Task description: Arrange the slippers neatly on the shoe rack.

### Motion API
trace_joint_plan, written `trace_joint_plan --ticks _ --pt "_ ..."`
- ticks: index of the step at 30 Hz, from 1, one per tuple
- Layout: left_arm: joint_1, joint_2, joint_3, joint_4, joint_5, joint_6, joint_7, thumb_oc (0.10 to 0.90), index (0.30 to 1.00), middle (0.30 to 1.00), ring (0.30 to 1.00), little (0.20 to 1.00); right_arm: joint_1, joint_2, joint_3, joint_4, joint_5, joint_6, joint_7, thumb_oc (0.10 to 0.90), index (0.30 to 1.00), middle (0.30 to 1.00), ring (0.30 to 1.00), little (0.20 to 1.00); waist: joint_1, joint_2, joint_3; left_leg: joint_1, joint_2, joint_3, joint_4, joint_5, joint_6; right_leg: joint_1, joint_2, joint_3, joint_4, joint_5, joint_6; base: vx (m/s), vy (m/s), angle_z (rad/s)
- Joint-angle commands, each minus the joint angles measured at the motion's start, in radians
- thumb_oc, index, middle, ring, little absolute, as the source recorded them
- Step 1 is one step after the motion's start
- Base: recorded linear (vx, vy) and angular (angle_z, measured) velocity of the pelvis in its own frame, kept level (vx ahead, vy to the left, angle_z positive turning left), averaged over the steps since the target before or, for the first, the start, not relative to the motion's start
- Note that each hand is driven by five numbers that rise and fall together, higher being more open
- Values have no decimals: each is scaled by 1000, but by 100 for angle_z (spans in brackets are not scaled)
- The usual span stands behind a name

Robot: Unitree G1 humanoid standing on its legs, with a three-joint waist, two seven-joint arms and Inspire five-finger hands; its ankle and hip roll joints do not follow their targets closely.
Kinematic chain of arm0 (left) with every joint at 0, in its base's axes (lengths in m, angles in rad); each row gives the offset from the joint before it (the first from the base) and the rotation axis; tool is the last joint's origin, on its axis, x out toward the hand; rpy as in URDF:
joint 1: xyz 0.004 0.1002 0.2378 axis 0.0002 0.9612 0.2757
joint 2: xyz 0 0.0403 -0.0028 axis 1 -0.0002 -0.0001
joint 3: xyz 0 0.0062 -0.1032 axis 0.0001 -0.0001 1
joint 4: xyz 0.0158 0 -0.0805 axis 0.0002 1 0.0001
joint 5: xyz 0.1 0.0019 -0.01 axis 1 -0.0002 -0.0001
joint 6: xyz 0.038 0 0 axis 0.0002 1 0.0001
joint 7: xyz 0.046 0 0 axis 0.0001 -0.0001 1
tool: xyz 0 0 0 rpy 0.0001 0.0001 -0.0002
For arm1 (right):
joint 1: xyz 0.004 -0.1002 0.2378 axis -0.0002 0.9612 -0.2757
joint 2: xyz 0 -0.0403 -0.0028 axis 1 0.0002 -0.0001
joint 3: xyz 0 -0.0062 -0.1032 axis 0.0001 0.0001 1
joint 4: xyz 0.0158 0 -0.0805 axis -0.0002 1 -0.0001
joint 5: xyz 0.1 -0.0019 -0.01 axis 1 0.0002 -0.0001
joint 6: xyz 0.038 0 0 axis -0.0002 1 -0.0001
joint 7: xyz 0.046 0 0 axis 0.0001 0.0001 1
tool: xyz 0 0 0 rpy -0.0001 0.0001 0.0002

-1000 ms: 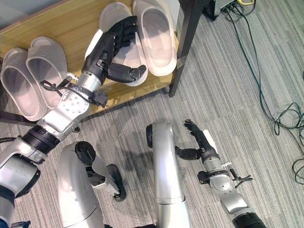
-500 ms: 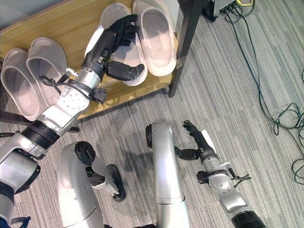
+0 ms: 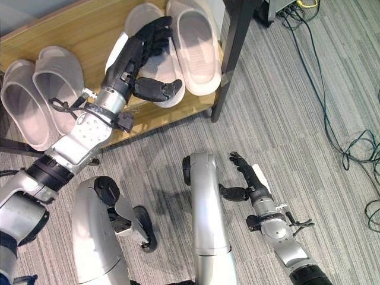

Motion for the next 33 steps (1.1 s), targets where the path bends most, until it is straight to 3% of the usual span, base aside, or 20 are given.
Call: trace_joint_plan --ticks 1,13,21,24,27,29,30,31,32,33 --pt "-75 69 141 -155 -29 -130 26 800 900 900 900 900 -25 -6 -42 -100 -28 -66 -14 800 900 900 900 900 29 -22 -31 -26 -26 -83 -55 41 -67 53 -82 80 0 -18 -38 0 0 0" --pt "78 130 254 -464 -58 -183 3 800 900 900 900 900 21 4 -76 -121 -48 -64 -13 800 900 900 900 900 48 -14 -31 -26 -33 -83 -55 35 -67 53 -84 77 1 -15 -41 0 0 0" --pt "234 100 335 -561 -37 -175 -21 800 900 900 900 900 17 15 -88 -110 -94 -63 -35 800 900 900 900 900 73 -18 -31 -26 -32 -87 -93 44 -74 53 -65 74 -40 26 -54 4 2 0" --pt "292 77 380 -560 -6 -167 -37 800 900 900 900 900 -21 21 -110 -95 -116 -65 -54 800 900 900 900 900 104 -24 -31 -26 -23 -78 -228 73 -71 53 -59 43 -174 71 -64 -73 29 -3" --pt "366 37 468 -560 27 -155 -71 800 900 900 900 900 -112 26 -160 -72 -156 -67 -72 800 900 900 900 900 154 -17 -31 -26 -25 -74 -486 180 -61 54 -41 -25 -432 180 -57 -268 79 -33" --pt "394 28 491 -561 33 -154 -80 800 900 900 900 900 -127 26 -174 -74 -163 -70 -76 800 900 900 900 900 158 -6 -33 -26 -25 -76 -544 220 -58 54 -47 -52 -504 211 -60 -178 18 -36" --pt "476 -12 494 -534 19 -145 -95 800 900 900 900 900 -121 39 -175 -70 -165 -72 -80 800 900 900 900 900 162 15 -105 -26 -24 -88 -656 272 -55 64 -69 -105 -631 248 -52 -92 25 -11" --pt "479 -13 495 -535 19 -145 -96 800 900 900 900 900 -120 38 -174 -71 -165 -72 -80 800 900 900 900 900 160 18 -108 -26 -27 -90 -665 281 -54 66 -71 -108 -641 256 -54 -154 35 -4" --pt "557 -41 492 -504 26 -140 -115 800 900 900 900 900 -112 44 -177 -70 -163 -79 -81 800 900 900 900 900 165 40 -167 -24 -28 -103 -778 333 -53 85 -87 -159 -766 293 -43 -172 -7 8" --pt "592 -57 489 -478 32 -137 -126 800 900 900 900 900 -110 49 -170 -65 -163 -80 -77 800 900 900 900 900 164 41 -177 17 -31 -108 -850 362 -56 131 -86 -178 -840 314 -44 -220 -5 9"
